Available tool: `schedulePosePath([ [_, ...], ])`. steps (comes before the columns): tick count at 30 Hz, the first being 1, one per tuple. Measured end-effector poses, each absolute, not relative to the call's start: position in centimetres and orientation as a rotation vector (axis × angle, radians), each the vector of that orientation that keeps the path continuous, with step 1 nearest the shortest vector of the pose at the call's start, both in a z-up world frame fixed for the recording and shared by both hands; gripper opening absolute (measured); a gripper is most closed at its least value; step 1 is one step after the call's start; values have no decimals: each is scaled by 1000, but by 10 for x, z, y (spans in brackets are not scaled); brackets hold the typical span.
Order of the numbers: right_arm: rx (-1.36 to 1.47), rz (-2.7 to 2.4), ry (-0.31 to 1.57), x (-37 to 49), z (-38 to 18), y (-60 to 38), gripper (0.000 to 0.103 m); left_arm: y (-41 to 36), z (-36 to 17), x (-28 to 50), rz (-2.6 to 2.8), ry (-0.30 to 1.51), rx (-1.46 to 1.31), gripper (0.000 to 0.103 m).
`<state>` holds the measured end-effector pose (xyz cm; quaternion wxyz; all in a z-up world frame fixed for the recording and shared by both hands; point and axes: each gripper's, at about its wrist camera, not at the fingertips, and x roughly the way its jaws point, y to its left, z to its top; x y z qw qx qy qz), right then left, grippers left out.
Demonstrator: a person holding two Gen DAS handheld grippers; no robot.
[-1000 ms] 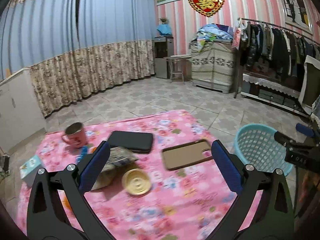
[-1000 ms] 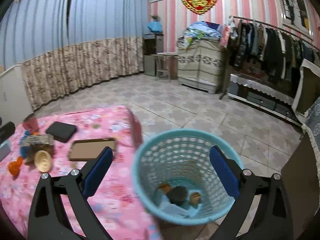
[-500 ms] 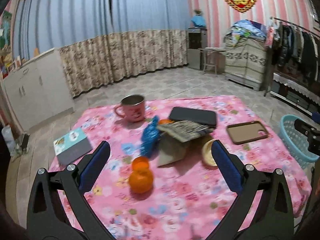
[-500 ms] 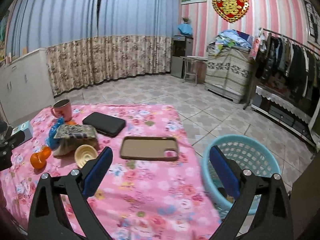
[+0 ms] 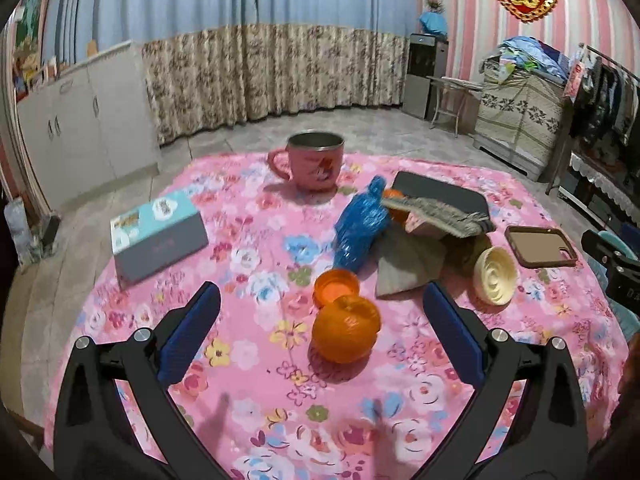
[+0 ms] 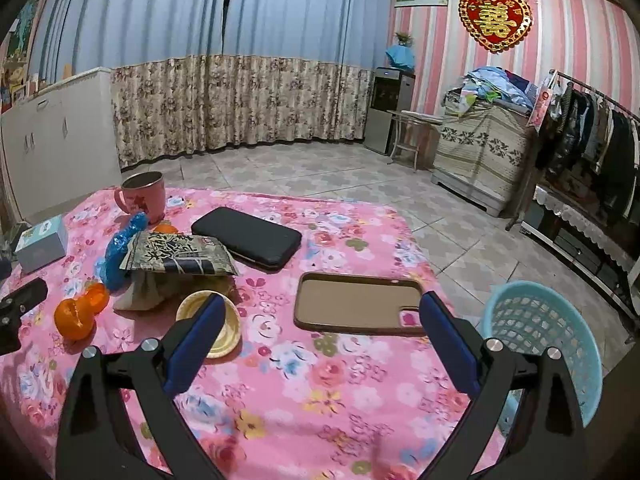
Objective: Collect trash
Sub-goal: 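Move both tools back over the tablecloth toward the oranges, then grasp the orange with the left tool while the right tool grasps the cream bowl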
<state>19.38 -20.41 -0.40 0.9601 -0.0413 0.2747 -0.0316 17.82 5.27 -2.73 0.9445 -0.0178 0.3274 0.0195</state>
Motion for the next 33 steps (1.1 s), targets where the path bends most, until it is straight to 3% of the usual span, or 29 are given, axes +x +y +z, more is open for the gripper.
schedulePosePath([
  [17, -68, -58, 641, 209, -31, -218, 95, 50, -79, 207, 27, 824, -95, 97],
  [20, -70, -46, 647, 210, -32, -216, 95, 47, -80, 212, -8, 828, -95, 82],
  [22, -67, -39, 655, 212, -33, -215, 95, 44, -82, 215, -39, 849, -89, 62],
  [24, -60, -34, 666, 213, -35, -214, 95, 42, -85, 218, -63, 870, -93, 51],
  [33, -59, -11, 676, 210, -39, -206, 95, 42, -77, 217, -79, 856, -88, 42],
])
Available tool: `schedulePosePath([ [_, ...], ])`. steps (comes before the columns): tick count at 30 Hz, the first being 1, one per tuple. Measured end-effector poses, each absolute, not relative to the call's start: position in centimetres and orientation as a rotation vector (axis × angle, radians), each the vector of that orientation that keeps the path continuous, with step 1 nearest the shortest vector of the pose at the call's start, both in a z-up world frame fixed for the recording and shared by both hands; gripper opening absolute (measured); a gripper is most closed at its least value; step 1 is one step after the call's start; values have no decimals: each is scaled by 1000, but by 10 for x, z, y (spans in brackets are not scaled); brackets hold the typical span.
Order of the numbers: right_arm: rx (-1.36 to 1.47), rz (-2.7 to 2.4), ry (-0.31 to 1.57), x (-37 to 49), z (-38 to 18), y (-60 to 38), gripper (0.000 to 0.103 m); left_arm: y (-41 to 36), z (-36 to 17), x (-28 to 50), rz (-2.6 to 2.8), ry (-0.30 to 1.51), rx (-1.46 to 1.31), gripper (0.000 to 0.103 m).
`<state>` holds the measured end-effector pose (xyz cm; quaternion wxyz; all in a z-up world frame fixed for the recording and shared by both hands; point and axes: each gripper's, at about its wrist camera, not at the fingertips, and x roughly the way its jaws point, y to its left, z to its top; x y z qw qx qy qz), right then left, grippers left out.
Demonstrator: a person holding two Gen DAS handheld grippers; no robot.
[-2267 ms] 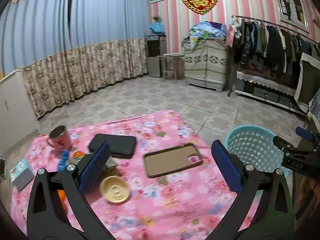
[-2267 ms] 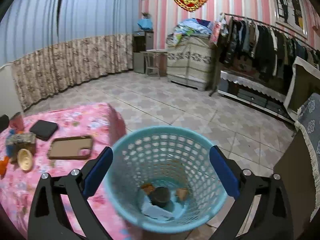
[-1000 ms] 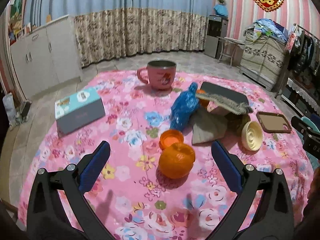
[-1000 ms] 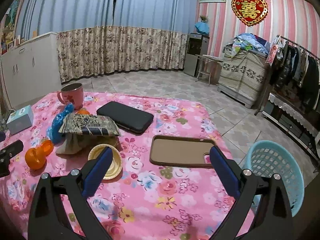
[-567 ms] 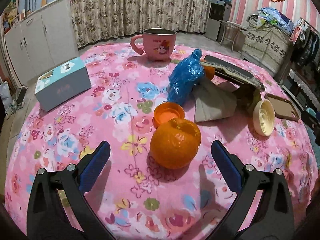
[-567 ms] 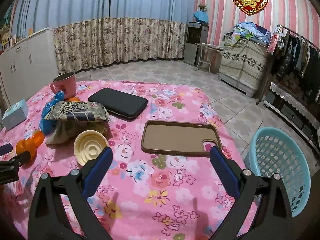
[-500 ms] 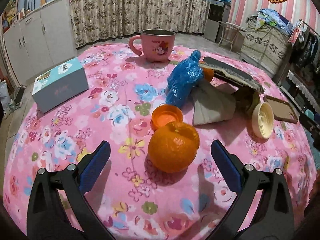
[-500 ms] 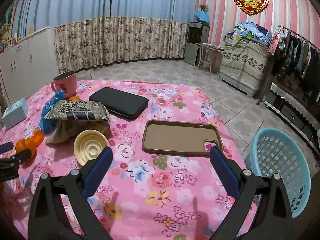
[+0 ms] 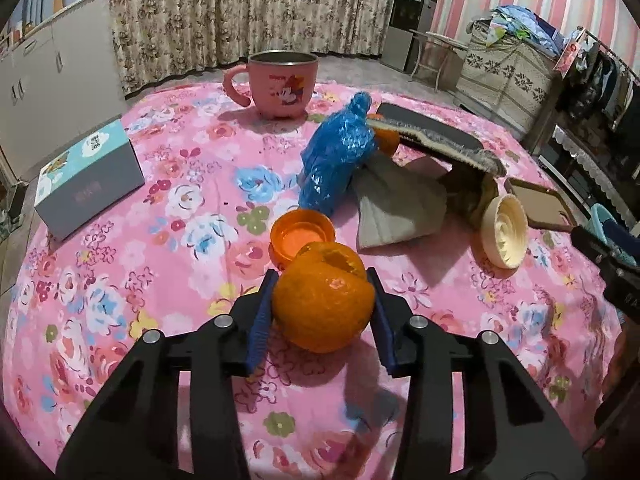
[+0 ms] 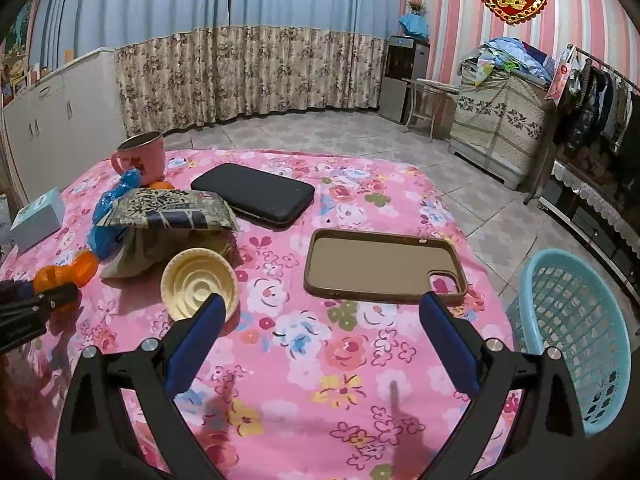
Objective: Collect trash
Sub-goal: 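Grasp the orange with the left tool while the right tool grasps the cream bowl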
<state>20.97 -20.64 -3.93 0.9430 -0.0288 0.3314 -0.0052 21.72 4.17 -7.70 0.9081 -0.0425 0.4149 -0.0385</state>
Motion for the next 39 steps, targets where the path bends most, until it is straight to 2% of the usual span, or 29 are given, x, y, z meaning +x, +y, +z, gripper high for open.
schedulePosePath([
  [10, -75, 79, 714, 218, -50, -176, 95, 52, -52, 215, -44, 792, -66, 42],
  [24, -110, 122, 832, 257, -77, -145, 95, 80, -48, 227, 2, 785, -118, 42],
  [27, -100, 141, 842, 258, -78, -146, 89, 81, -47, 227, 6, 779, -117, 42],
  [29, -99, 153, 837, 256, -77, -145, 75, 82, -48, 228, 6, 779, -119, 42],
  [30, -100, 162, 839, 255, -77, -145, 71, 81, -48, 229, 7, 780, -120, 42],
  [31, -96, 176, 841, 254, -77, -145, 62, 81, -48, 229, 7, 779, -119, 42],
  [39, -83, 162, 804, 235, -67, -160, 61, 81, -47, 229, 7, 768, -114, 42],
])
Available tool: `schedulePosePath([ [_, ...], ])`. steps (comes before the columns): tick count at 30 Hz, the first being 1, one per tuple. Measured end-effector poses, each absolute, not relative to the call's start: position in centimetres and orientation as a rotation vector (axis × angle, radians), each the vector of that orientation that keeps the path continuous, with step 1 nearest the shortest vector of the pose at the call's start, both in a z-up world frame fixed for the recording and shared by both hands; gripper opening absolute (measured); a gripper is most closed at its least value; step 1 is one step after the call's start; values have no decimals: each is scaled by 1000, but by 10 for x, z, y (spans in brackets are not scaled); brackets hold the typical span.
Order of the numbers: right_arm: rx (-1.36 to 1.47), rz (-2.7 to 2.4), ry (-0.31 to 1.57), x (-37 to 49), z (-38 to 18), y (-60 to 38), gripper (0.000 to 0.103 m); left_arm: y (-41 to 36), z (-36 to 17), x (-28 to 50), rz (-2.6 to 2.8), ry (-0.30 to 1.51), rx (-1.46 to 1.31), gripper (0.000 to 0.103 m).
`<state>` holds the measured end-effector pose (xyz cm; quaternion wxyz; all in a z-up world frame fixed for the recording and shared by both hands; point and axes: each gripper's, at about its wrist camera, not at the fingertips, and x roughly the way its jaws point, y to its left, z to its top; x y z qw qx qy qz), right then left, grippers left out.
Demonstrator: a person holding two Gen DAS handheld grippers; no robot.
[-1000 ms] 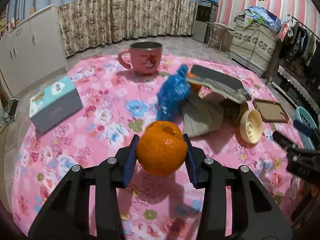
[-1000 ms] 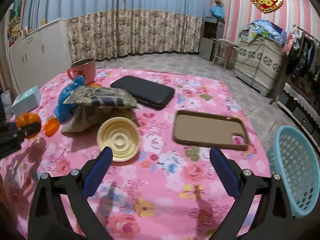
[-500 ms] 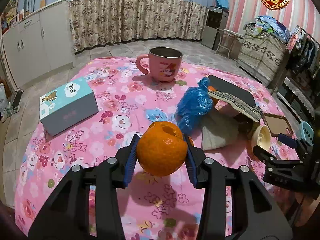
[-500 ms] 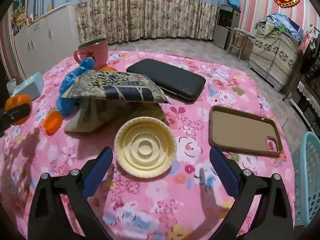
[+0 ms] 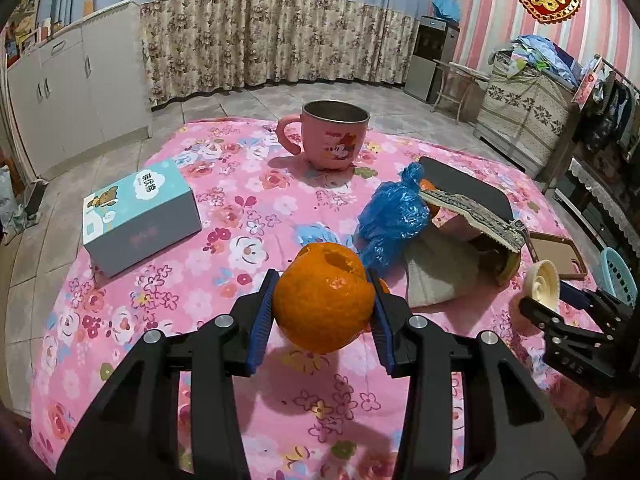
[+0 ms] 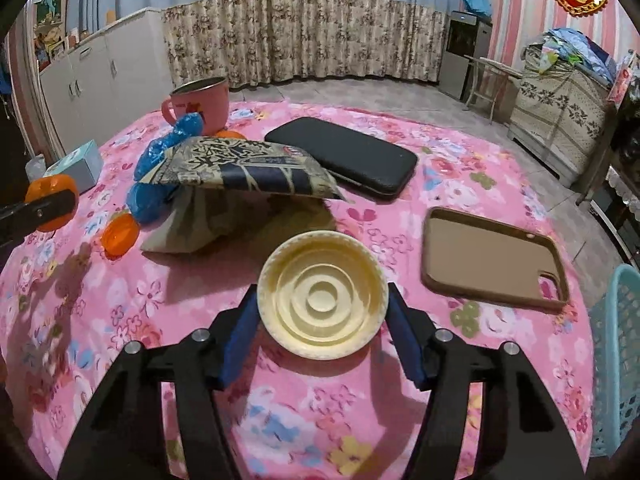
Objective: Collect trash
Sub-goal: 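Grasp the orange with the left tool while the right tool grasps the cream bowl, then carry the orange and cream bowl over the blue basket and release both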
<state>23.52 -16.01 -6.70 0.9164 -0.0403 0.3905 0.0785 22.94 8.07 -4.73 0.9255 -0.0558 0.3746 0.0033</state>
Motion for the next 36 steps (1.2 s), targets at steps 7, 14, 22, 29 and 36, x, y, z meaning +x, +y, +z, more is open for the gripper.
schedulePosePath([
  [7, -53, 91, 756, 216, -42, -193, 61, 74, -40, 223, 5, 741, -97, 42],
  [14, -62, 40, 698, 188, -13, -225, 61, 53, -30, 204, -23, 711, -44, 42],
  [22, -31, -32, 651, 159, 13, -285, 61, 13, -9, 184, -92, 676, -16, 42],
  [29, -30, -99, 626, 142, 18, -323, 61, -33, 14, 174, -155, 644, -14, 42],
  [36, 1, -158, 596, 130, 23, -361, 61, -87, 30, 167, -216, 616, 41, 42],
])
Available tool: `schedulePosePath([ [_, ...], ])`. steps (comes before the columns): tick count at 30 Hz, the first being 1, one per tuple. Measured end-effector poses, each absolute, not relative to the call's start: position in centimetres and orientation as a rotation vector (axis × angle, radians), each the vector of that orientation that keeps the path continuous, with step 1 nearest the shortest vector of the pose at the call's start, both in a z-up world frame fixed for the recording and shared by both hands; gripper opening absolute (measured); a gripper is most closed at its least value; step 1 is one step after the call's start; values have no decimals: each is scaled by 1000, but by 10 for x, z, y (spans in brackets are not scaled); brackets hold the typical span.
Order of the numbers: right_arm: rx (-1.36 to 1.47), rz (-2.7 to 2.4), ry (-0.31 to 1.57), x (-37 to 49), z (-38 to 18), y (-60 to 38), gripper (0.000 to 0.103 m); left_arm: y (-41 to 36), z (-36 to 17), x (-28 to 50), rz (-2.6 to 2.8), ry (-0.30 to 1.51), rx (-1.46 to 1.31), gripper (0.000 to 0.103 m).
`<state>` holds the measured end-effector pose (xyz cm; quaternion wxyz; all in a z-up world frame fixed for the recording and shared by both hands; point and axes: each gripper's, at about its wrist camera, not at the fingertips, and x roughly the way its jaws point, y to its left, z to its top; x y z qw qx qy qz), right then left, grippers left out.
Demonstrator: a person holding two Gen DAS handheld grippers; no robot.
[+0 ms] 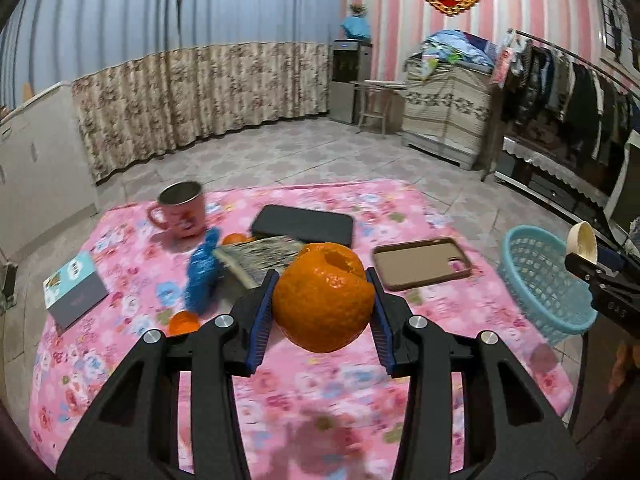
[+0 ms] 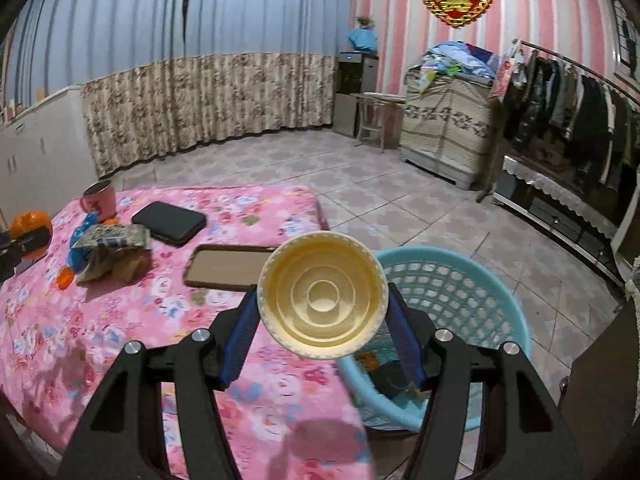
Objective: Collect trash
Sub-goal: 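Carry the orange and cream bowl over the blue basket and release both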
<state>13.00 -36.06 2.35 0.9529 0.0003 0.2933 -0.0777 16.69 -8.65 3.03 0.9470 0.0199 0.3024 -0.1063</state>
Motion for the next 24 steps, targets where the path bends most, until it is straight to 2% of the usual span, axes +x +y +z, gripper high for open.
schedulePosePath([
  [24, 99, -330, 604, 119, 1, -465, 61, -253, 10, 195, -450, 634, 126, 42],
])
